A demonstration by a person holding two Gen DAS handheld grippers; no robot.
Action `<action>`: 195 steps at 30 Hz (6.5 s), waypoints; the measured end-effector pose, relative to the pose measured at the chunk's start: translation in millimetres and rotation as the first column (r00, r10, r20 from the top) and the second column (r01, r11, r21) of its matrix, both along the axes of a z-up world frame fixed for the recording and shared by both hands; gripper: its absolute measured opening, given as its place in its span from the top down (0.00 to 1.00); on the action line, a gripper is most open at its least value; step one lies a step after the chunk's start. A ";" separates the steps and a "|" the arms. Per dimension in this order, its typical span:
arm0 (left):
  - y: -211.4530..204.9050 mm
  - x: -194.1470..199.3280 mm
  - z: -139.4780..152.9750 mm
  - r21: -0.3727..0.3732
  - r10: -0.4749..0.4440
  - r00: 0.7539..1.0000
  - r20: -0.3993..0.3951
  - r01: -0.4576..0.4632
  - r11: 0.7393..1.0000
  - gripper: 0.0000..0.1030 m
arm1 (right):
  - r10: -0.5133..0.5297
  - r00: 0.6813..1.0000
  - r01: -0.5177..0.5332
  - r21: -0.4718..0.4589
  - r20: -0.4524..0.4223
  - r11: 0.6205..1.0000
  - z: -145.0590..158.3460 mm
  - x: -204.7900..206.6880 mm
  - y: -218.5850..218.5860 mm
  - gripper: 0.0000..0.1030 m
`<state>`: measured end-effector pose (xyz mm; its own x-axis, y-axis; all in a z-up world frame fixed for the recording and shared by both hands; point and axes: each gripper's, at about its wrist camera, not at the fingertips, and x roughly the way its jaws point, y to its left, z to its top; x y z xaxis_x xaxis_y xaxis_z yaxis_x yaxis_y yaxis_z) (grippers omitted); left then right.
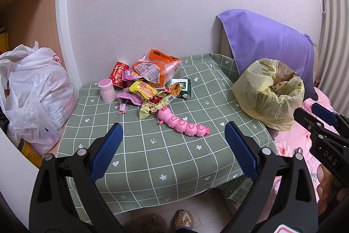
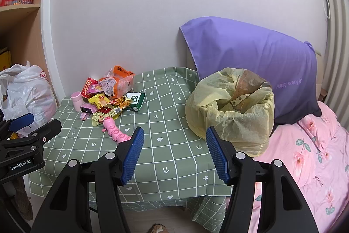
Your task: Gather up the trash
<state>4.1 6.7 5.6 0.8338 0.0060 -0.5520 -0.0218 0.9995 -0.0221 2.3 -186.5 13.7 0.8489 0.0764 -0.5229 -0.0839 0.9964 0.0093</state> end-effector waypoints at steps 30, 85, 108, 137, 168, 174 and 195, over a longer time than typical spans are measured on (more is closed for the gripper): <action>-1.0 -0.8 -0.1 -0.001 0.001 1.000 0.000 -0.001 1.000 0.13 | -0.007 1.000 0.007 0.002 0.000 1.000 0.3 -2.5 -4.9 0.45; 182.4 176.5 -53.4 -0.092 0.229 0.957 -0.180 -0.248 0.964 0.09 | 0.452 0.884 -0.438 0.128 -0.121 0.890 -64.2 309.6 120.1 0.45; 196.1 210.1 -88.2 -0.212 0.051 0.967 -0.251 -0.106 0.972 0.12 | 0.377 0.917 -0.341 0.234 -0.128 0.911 -38.4 345.3 145.8 0.84; 64.4 290.0 -84.0 -0.146 -0.280 0.899 -0.337 0.244 0.959 0.82 | 0.177 0.975 -0.168 0.078 -0.134 0.983 -19.2 232.6 9.8 0.84; 64.9 278.3 -24.1 -0.167 -0.216 0.961 -0.171 0.187 0.968 0.75 | 0.198 0.954 -0.168 0.144 -0.225 0.975 -51.8 217.7 4.8 0.84; 49.6 268.4 17.6 -0.201 -0.253 0.965 -0.072 0.234 0.951 0.75 | 0.201 0.971 -0.188 0.109 -0.127 0.976 -19.9 215.6 7.7 0.84; -168.1 312.9 63.4 -0.537 -0.719 0.670 0.186 0.682 0.496 0.74 | -0.306 0.948 0.316 -0.155 0.087 0.936 76.5 181.0 -157.1 0.84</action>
<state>316.9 -161.4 69.0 0.4007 -0.8651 -0.3019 0.6608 0.5011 -0.5588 183.2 -343.6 90.1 0.8470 -0.2791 -0.4524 0.2349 0.9600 -0.1524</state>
